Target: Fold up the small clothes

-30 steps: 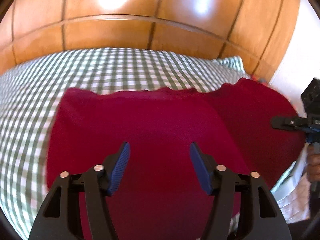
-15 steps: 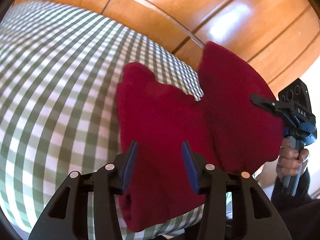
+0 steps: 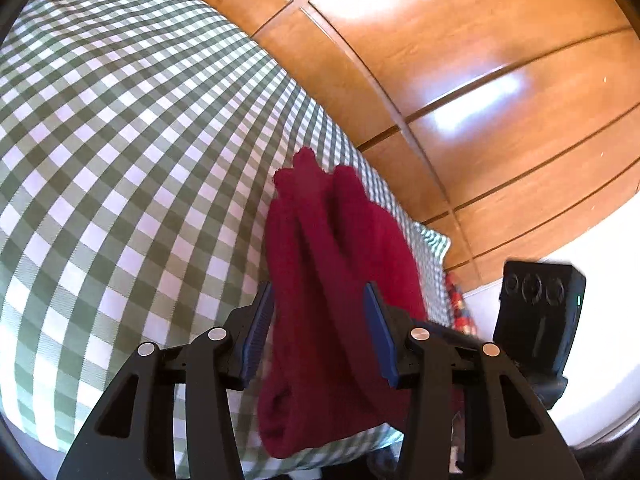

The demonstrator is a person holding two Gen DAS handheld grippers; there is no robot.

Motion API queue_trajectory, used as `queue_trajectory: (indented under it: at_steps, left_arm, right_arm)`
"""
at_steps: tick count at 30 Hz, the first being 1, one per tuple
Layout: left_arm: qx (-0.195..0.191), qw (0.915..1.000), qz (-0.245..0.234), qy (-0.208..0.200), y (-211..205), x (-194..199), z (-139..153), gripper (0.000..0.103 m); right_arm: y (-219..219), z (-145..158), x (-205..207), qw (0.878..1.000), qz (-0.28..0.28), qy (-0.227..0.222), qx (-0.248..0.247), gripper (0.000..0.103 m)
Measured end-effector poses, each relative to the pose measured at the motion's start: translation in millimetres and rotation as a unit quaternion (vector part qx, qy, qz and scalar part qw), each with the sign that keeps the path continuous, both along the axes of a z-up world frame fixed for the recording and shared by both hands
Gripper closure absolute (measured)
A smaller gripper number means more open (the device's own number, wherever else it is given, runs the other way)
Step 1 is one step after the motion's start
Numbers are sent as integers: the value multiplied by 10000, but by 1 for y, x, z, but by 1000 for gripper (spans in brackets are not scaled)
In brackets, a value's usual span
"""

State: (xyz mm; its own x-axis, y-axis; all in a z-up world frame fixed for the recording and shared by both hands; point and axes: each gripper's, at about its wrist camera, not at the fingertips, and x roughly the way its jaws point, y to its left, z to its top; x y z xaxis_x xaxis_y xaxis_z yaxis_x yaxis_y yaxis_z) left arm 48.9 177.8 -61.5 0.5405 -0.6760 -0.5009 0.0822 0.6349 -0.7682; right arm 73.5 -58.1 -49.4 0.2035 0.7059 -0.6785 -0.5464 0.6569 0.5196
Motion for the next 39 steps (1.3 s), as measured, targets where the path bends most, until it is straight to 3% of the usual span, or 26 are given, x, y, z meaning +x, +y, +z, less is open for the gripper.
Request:
queue_trajectory:
  at_steps: [4, 6, 8, 10, 13, 16, 20, 21, 22, 25, 28, 30, 33, 35, 39]
  left_arm:
    - [-226, 9997, -96, -87, -1, 0, 15, 56]
    - [-331, 9990, -219, -187, -5, -1, 25, 55]
    - [-349, 9984, -368, -261, -12, -4, 34, 49]
    - [-414, 9969, -607, -284, -21, -7, 41, 49]
    - [-248, 9951, -928, -236, -39, -11, 47, 44]
    - [-28, 9926, -1215, -51, -57, -14, 41, 44]
    - [339, 9899, -1367, 145, -72, -15, 32, 45]
    - [397, 9899, -1351, 139, -73, -15, 32, 50]
    - [501, 9899, -1325, 106, -75, -15, 34, 68]
    - [639, 9904, -1215, -181, -76, -21, 42, 96]
    - [788, 9894, -1155, -398, -71, -40, 47, 97]
    - [822, 9903, -1108, -154, -66, -52, 29, 97]
    - [1166, 9867, -1098, 286, -69, -63, -9, 97]
    - [1035, 9872, -1090, 535, -67, -71, -26, 97]
    - [709, 9917, -1054, 186, -57, -69, -3, 95]
  right_arm:
    - [-38, 14, -25, 9989, 37, -170, 443, 32]
    - [-50, 18, -39, 9985, -107, -309, 428, 31]
    - [-76, 13, -54, 9978, -426, -484, 123, 31]
    - [-95, 0, -68, 9941, -711, -676, -457, 31]
    - [-115, -24, -83, 9871, -907, -705, -1115, 31]
    - [-118, -53, -90, 9845, -1045, -457, -1333, 32]
    - [-117, -62, -89, 9839, -1239, -394, -1226, 40]
    - [-117, -62, -91, 9844, -1253, -391, -1172, 42]
    - [-111, -64, -84, 9844, -1290, -414, -1124, 49]
    - [-104, -58, -75, 9833, -1409, -477, -1053, 74]
    - [-99, -59, -80, 9793, -1282, -733, -1386, 85]
    - [-105, -67, -85, 9783, -1272, -632, -1506, 86]
    - [-106, -78, -85, 9767, -1293, -646, -1583, 86]
    - [-102, -79, -85, 9751, -1233, -752, -1680, 86]
    - [-98, -83, -84, 9777, -1202, -729, -1560, 85]
